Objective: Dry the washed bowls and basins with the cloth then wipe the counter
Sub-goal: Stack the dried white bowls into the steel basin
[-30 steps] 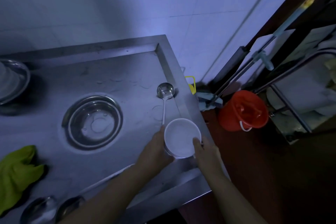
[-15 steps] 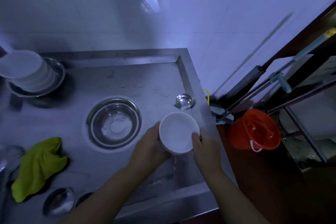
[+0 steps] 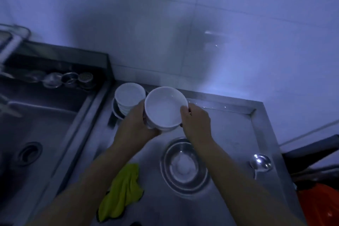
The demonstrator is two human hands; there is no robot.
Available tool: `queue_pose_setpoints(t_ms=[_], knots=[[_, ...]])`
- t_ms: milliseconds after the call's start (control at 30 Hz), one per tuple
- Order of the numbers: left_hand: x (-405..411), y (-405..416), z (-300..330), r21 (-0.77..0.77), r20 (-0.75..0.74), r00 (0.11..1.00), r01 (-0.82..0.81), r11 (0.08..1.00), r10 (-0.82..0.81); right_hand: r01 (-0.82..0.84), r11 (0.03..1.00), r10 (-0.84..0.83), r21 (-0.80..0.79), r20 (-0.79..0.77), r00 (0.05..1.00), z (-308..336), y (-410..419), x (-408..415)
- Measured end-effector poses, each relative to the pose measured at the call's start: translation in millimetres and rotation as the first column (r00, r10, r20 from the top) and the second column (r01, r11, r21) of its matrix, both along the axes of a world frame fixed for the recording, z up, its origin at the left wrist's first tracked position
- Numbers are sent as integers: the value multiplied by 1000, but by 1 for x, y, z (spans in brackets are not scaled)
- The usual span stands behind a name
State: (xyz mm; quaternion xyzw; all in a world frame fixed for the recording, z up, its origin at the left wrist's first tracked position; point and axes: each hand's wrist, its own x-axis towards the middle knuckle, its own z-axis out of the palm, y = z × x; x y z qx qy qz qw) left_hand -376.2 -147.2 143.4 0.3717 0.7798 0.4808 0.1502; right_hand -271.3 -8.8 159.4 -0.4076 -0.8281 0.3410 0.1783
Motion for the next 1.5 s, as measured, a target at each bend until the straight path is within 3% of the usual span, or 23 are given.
queue_pose_setpoints(t_ms=[233,467,1100,1233,1500], knots=[[-129,-6,3,-45,66,993,-97,994,100,-66,998,65,6,33,997,1,0,-143],[-185,-2,-25,-68,122,990,-61,996,69,-47,999,48,-15,90,995,-28,5,-199],[-193,0,-47,-91,168,983,-55,994,70,-37,999,38,-11,131,991,-46,4,-204],[-189,-1,-47,-68,173,983,-45,997,56,-52,995,56,-89,44,997,-46,0,-197],[-164,-39,-54,-200,19,990,-133,971,139,-1,991,-5,-134,-41,999,-58,-31,-124]])
